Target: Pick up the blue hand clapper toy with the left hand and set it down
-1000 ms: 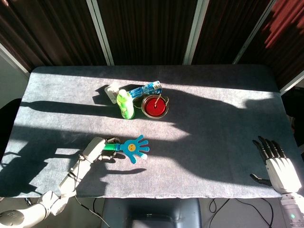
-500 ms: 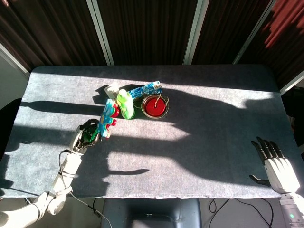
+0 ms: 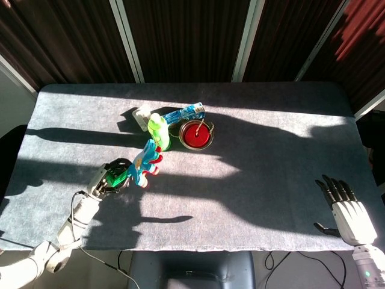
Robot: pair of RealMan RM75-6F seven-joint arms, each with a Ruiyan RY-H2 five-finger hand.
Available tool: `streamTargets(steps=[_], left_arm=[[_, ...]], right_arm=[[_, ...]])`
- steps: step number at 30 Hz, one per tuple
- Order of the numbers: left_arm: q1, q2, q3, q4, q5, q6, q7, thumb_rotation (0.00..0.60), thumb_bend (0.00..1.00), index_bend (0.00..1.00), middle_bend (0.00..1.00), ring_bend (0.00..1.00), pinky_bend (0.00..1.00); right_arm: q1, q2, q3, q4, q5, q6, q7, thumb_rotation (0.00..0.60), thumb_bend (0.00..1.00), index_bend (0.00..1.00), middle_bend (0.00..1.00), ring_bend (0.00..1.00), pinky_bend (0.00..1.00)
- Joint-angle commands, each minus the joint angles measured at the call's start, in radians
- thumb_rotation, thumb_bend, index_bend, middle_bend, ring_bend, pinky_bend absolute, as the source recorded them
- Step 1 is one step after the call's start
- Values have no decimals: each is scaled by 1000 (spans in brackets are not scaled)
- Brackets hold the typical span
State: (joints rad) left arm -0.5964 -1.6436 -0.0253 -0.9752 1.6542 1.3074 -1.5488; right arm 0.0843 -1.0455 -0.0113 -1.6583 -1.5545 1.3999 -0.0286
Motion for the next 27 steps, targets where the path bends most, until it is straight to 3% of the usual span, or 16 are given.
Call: streamTargets(steps=[1,5,8,12,14,16,20,23,24,27], left_arm=[[-75,51,119,54,84,-202,423,600,741,840,788,534,678],[-55,64,47,-15,-8,-175,436,600,727,840,788,535,681],[-18,77,-33,-99,-70,-55,216,600,720,839,788,536,683],[51,84,-180,-227,-197,93,-222,600,719,839,791,539,687],[71,111,-223,-288,-247,90,-337,600,720,839,791,540,688],[86,135,-247,-326,-265,90,-372,600,721,840,790,540,687],[91,127,-227,-307,-221,106,-289,600,720,839,789,540,685],[71,99,-154,-206,-125,94,-159,600,717,839,789,540,686],[57,85,-103,-143,-69,74,-77,600,715,839,789,540,686],[41,28,-37,-6,-4,47,133,600,714,839,790,541,690]], right_arm=[[0,1,-1,0,0,-1,2,600,109,0,0,0,0],[1,3,-1,0,0,-3,6,600,109,0,0,0,0],[1,4,-1,0,-1,0,11,600,109,0,0,0,0],[0,3,-2,0,-2,-1,11,600,109,0,0,0,0],[0,3,-3,-1,-2,-1,9,600,109,0,0,0,0],[0,3,-4,-1,-2,-1,7,600,109,0,0,0,0],[0,1,-5,-2,-3,-3,3,600,109,0,0,0,0],[-1,3,-6,-3,-4,0,4,600,109,0,0,0,0],[-2,3,-5,-3,-4,1,4,600,109,0,0,0,0],[-1,4,-6,-3,-4,0,7,600,108,0,0,0,0]])
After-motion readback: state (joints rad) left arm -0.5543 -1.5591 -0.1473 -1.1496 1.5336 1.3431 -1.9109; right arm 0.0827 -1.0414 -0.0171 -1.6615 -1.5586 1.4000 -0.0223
